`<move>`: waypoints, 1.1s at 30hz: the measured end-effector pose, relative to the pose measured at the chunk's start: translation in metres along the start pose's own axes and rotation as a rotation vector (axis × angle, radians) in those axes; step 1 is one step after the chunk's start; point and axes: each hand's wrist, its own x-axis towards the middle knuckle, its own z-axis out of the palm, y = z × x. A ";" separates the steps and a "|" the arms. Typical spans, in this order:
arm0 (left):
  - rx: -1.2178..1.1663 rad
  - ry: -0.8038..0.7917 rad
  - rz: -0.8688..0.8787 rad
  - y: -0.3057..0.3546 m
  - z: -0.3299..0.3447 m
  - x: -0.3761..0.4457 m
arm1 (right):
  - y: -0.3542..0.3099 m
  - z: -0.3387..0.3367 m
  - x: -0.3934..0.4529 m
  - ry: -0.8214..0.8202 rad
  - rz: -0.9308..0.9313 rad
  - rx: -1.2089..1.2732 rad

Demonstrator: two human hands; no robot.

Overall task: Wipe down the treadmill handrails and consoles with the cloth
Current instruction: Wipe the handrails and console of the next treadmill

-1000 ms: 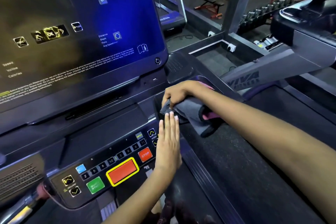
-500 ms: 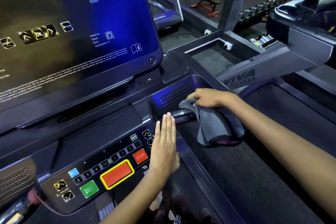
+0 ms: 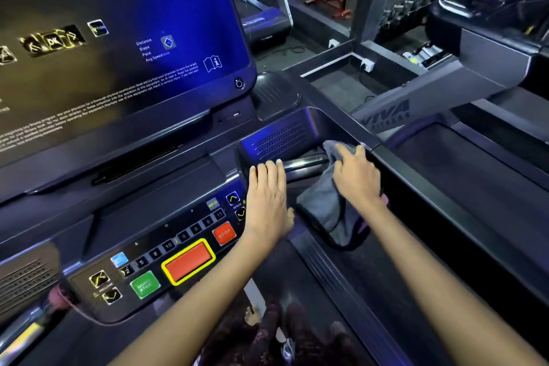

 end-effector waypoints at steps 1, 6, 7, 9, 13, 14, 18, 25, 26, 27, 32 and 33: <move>-0.003 -0.019 0.008 -0.002 -0.001 0.003 | 0.000 -0.002 0.007 0.004 0.040 -0.010; 0.075 -0.058 0.019 0.000 0.008 0.003 | -0.007 0.007 -0.007 -0.030 0.076 -0.046; 0.080 -0.040 0.021 -0.001 0.010 0.003 | -0.004 0.008 -0.011 -0.035 0.060 -0.059; 0.066 -0.009 0.023 -0.003 0.011 0.003 | 0.003 0.006 -0.004 -0.023 0.069 -0.082; 0.051 0.009 0.056 -0.006 0.013 0.000 | -0.001 0.001 0.005 -0.024 0.119 -0.059; 0.048 0.005 0.056 -0.007 0.014 0.000 | -0.007 0.002 0.000 -0.012 0.112 -0.053; 0.041 0.021 0.032 -0.005 0.017 0.002 | -0.041 0.011 -0.034 -0.022 -0.083 -0.038; 0.111 0.018 0.029 -0.004 0.014 0.000 | 0.004 0.004 -0.020 0.010 -0.093 -0.238; 0.113 0.023 0.027 -0.004 0.014 -0.001 | 0.009 0.002 -0.018 0.017 -0.083 -0.257; 0.111 0.020 0.021 -0.003 0.013 -0.001 | 0.007 0.001 -0.018 0.021 -0.094 -0.256; 0.075 -0.018 0.007 -0.003 0.006 0.001 | -0.049 0.013 -0.042 0.002 -0.265 -0.125; 0.069 -0.021 0.010 -0.003 0.005 0.002 | -0.053 0.015 -0.047 0.000 -0.283 -0.103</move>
